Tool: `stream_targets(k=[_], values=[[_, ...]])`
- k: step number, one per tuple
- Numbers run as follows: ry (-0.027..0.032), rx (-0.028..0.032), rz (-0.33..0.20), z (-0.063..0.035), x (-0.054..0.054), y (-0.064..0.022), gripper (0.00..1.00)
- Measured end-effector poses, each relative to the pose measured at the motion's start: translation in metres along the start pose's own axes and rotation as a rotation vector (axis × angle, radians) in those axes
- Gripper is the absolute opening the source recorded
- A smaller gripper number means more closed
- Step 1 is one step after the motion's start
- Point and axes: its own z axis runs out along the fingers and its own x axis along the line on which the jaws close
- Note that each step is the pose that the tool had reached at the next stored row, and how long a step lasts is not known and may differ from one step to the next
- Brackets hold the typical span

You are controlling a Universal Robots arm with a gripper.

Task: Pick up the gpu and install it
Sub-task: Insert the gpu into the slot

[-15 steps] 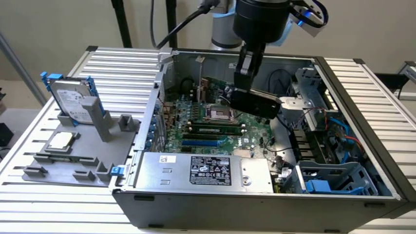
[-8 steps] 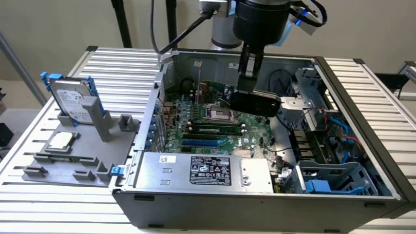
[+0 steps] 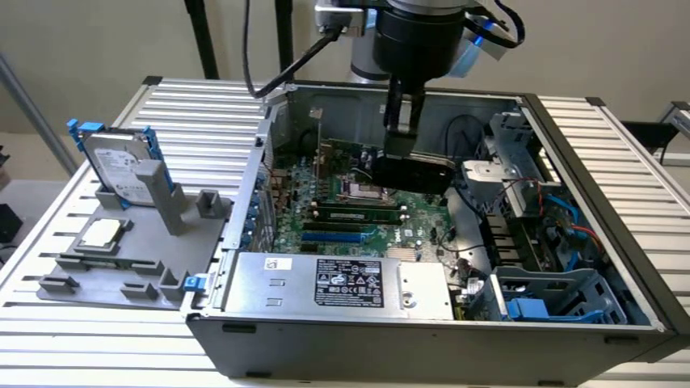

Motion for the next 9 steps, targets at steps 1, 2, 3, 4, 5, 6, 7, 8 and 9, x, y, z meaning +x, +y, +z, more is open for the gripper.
stream_targets(k=[1, 2, 3, 4, 5, 6, 7, 8, 9], values=[[-0.0001, 0.0, 0.0, 0.001, 0.001, 0.004, 0.27], [-0.0002, 0.0001, 0.0, 0.0021, 0.002, 0.0077, 0.27], [-0.0002, 0.0001, 0.0, 0.0035, 0.004, 0.0109, 0.27], [-0.0002, 0.0, 0.0, 0.0051, 0.004, 0.0137, 0.27], [-0.0003, 0.0, -0.001, 0.0069, 0.005, 0.0163, 0.27], [-0.0003, 0.0, -0.002, 0.0088, 0.006, 0.0188, 0.27], [-0.0003, 0.0, -0.002, 0.0106, 0.007, 0.0214, 0.27], [-0.0005, 0.0, -0.003, 0.0124, 0.008, 0.0239, 0.27], [-0.0008, -0.0001, -0.004, 0.0142, 0.009, 0.0262, 0.27]])
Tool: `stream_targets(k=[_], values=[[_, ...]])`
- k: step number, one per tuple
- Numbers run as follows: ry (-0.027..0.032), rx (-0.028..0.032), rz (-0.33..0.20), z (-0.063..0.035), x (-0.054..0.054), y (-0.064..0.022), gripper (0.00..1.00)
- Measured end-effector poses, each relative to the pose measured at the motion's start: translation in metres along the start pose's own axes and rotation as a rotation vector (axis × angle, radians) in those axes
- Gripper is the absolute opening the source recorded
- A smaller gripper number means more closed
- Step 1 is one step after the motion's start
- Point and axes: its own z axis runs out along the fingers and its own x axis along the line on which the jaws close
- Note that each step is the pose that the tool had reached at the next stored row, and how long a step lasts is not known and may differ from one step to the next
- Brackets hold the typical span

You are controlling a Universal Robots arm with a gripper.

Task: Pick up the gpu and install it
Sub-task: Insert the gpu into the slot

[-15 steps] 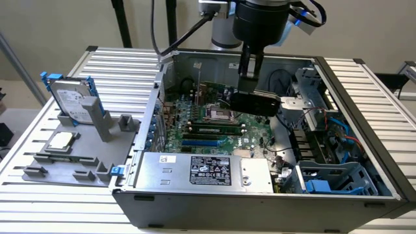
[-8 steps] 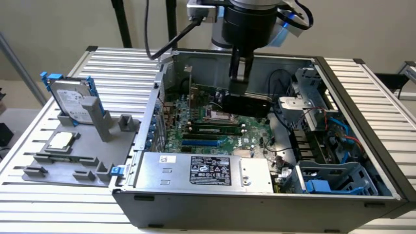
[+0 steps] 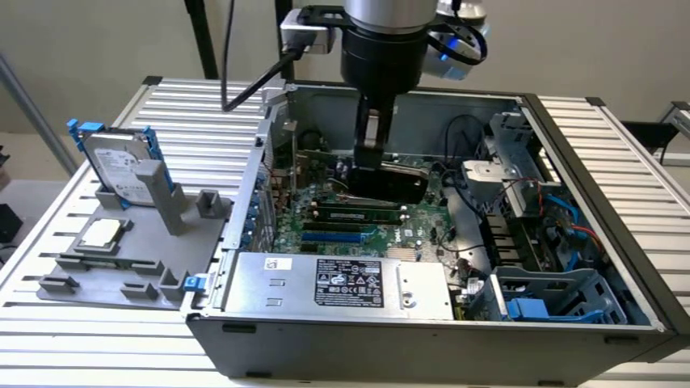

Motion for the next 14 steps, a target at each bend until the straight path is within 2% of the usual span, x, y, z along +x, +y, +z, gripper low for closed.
stream_targets(k=[10, 12, 14], values=[[-0.006, -0.0011, -0.016, 0.018, 0.009, 0.0188, 0.27], [-0.0092, -0.0013, -0.023, 0.0215, 0.01, 0.023, 0.27], [-0.0148, -0.0005, -0.028, 0.0245, 0.01, 0.0253, 0.27]])
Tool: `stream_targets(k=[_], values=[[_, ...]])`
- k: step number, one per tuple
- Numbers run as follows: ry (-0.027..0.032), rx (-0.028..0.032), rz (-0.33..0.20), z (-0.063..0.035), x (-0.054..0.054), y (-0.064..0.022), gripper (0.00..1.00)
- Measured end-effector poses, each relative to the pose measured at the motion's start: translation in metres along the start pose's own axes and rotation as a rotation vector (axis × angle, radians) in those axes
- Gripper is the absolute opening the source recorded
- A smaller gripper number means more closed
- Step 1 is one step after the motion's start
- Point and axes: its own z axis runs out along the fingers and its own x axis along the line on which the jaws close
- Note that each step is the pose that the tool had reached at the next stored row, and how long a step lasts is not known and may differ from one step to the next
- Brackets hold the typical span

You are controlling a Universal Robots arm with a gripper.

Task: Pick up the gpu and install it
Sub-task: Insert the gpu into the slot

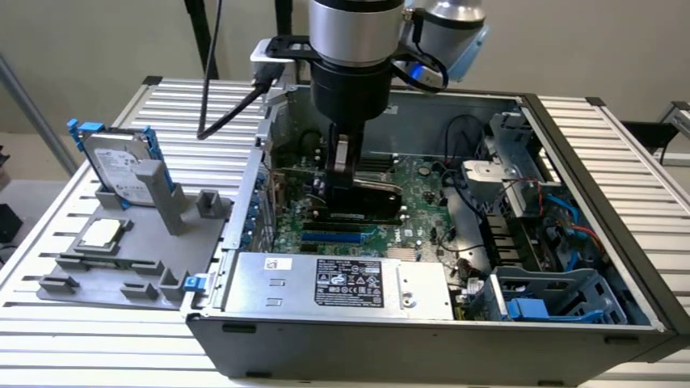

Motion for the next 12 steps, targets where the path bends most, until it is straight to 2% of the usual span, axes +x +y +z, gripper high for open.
stream_targets(k=[5, 8, 12], values=[[-0.0128, 0.0014, -0.009, 0.0082, 0.0, 0.0008, 0.27], [-0.016, 0.0007, -0.028, 0.0137, 0.0, 0.001, 0.27], [-0.0168, -0.001, -0.076, 0.0207, 0.001, 0.001, 0.27]])
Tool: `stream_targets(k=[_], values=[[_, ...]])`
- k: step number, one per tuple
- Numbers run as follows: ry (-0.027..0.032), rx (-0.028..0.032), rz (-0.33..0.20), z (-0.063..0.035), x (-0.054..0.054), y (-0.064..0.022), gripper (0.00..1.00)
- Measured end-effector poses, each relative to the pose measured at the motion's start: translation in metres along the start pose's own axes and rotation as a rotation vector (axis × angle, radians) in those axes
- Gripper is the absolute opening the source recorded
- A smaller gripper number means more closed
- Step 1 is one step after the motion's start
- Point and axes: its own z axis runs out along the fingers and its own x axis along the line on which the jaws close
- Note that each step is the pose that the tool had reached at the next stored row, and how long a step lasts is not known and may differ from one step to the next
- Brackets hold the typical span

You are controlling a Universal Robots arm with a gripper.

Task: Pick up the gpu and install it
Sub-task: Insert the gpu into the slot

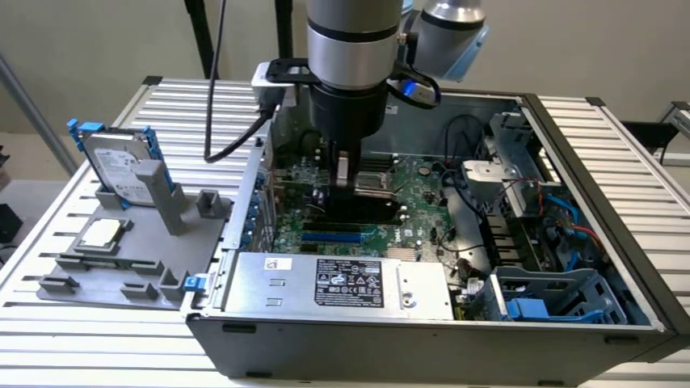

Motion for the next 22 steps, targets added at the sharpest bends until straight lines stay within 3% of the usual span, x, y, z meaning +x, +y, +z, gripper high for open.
stream_targets(k=[3, 22], values=[[-0.0005, -0.0011, -0.027, 0.0049, 0.0, 0.0, 0.27], [-0.002, -0.0012, -0.026, 0.0322, -0.004, 0.0061, 0.27]])
